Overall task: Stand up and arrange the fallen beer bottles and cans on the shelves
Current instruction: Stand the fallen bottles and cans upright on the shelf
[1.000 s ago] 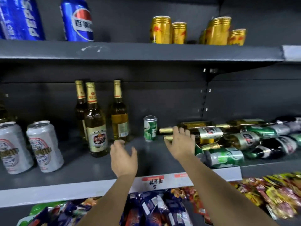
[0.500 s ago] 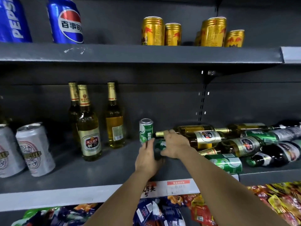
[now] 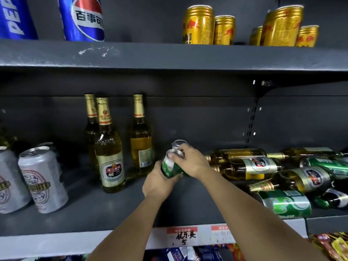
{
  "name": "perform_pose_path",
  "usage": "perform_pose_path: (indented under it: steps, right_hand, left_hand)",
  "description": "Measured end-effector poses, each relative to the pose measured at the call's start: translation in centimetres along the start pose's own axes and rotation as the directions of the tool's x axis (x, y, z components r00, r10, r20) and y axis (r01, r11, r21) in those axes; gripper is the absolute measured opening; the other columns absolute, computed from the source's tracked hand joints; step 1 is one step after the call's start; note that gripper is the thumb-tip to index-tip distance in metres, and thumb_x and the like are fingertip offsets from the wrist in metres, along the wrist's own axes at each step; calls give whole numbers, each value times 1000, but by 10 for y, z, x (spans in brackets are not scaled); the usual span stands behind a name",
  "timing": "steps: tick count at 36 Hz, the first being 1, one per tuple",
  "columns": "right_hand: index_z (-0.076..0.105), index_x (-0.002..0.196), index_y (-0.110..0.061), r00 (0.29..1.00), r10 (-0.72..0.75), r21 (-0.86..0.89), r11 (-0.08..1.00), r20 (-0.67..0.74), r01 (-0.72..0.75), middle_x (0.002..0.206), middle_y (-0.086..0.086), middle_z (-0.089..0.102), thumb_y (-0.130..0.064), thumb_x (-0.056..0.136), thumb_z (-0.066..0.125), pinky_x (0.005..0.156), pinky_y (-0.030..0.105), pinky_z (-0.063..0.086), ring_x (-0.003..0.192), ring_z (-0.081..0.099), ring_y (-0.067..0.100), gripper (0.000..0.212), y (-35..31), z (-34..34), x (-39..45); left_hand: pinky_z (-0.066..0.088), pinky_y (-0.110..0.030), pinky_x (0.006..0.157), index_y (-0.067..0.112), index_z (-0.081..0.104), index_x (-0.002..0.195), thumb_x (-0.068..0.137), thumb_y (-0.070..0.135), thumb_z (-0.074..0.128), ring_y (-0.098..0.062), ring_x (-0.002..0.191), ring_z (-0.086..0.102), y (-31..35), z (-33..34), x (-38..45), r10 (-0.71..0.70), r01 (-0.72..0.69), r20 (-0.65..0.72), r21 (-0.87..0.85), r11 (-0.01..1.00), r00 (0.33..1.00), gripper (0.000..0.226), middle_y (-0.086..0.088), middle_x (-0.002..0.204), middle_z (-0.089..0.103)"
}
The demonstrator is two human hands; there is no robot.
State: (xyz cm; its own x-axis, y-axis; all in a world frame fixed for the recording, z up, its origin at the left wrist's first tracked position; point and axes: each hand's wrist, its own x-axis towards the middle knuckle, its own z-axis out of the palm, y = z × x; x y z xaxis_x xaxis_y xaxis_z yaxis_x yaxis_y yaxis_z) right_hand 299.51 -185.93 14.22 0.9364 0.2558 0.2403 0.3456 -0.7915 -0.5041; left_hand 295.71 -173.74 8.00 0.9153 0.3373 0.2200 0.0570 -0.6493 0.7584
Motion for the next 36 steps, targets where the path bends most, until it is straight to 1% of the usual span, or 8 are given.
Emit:
perform_pose_path:
  steps: [8, 13, 16, 20, 22, 27, 31, 36]
  right_hand:
    - [52, 121, -23, 973, 171, -63, 981, -158, -183, 114, 1, 65, -60, 97, 30, 97, 41, 36, 112, 55, 24, 49, 64, -21, -13]
    - [55, 118, -20, 949, 246, -147, 950, -195, -277, 106, 5, 66, -56, 100, 28, 94, 39, 39, 106, 58, 25, 48, 105, -56, -28]
    - [57, 114, -19, 945, 245, -182, 941, -218, -286, 104, 6, 66, -54, 100, 29, 95, 39, 38, 106, 58, 27, 47, 122, -70, -40]
    - [59, 110, -17, 947, 191, -201, 948, -257, -246, 100, 8, 67, -52, 101, 28, 91, 39, 38, 102, 60, 28, 48, 143, -88, -58]
    - [60, 107, -18, 948, 174, -213, 948, -268, -235, 99, 7, 67, -53, 101, 27, 87, 39, 36, 102, 60, 27, 49, 153, -96, -67]
    - [61, 110, -18, 946, 165, -222, 947, -281, -231, 97, 7, 68, -52, 102, 24, 97, 41, 34, 98, 61, 27, 51, 175, -111, -90]
    - [60, 111, -14, 936, 155, -246, 939, -315, -239, 104, 8, 66, -50, 102, 26, 90, 38, 40, 101, 59, 26, 50, 188, -116, -112]
    - [65, 108, -14, 920, 98, -285, 934, -379, -217, 105, 6, 60, -47, 101, 30, 79, 34, 44, 99, 55, 23, 49, 202, -109, -137]
  left_hand:
    - [51, -36, 84, 25, 55, 121, 70, 59, 76, -26, 106, 62, -10, 9, 5, -162, 157, -28, -128, 979, 986, 64, -3, 114, 67]
    - [48, -42, 92, 16, 45, 128, 75, 45, 80, -33, 112, 58, -4, 19, 2, -180, 166, -52, -204, 965, 982, 70, -11, 121, 62]
    - [44, -49, 98, 11, 38, 135, 71, 42, 83, -36, 122, 48, 3, 27, -12, -222, 173, -214, -223, 959, 951, 84, -15, 130, 52]
    - [41, -51, 88, -1, 48, 115, 77, 34, 78, -41, 110, 48, 31, 39, -51, -176, 126, -601, -126, 984, 779, 60, -24, 113, 51]
    - [43, -49, 82, 1, 51, 107, 80, 34, 75, -38, 101, 51, 47, 51, -67, -76, 20, -633, -96, 995, 770, 50, -19, 104, 54]
    - [47, -32, 80, 20, 54, 108, 82, 56, 65, -15, 99, 53, 95, 92, -102, 162, -185, -217, -88, 979, 963, 46, 5, 103, 54]
    - [45, -33, 95, 26, 49, 132, 76, 63, 67, -15, 119, 47, 122, 120, -127, 272, -289, 215, 51, 956, 938, 70, 5, 120, 49]
    - [38, -36, 104, 30, 31, 148, 78, 53, 72, -20, 130, 36, 127, 136, -140, 264, -319, 262, 197, 927, 928, 84, 0, 138, 42]
